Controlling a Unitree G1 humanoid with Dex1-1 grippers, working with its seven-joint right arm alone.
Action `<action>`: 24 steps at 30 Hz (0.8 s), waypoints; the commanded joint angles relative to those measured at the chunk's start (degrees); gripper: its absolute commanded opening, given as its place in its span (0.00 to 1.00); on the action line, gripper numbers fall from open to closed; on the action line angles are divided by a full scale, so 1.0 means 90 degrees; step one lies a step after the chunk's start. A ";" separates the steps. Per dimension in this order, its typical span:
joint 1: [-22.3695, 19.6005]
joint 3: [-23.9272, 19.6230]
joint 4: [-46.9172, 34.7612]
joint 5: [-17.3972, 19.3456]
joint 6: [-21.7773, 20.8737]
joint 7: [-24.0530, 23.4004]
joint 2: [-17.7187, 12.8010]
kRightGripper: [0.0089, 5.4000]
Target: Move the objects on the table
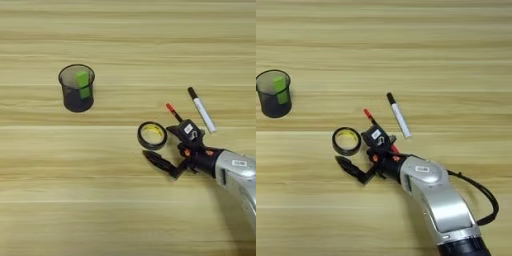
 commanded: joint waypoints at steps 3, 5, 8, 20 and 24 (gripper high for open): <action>-0.0516 0.0010 0.0170 -0.0095 -0.0423 -0.0061 0.0002 0.99; -0.0580 0.0058 0.0297 -0.0129 -0.0489 -0.0054 0.0032 0.99; -0.0660 0.0106 0.0474 -0.0160 -0.0559 -0.0036 0.0073 0.99; -0.0819 0.0214 0.0857 -0.0249 -0.0750 -0.0049 0.0230 0.99; -0.0833 0.0210 0.0928 -0.0241 -0.0788 -0.0032 0.0240 0.99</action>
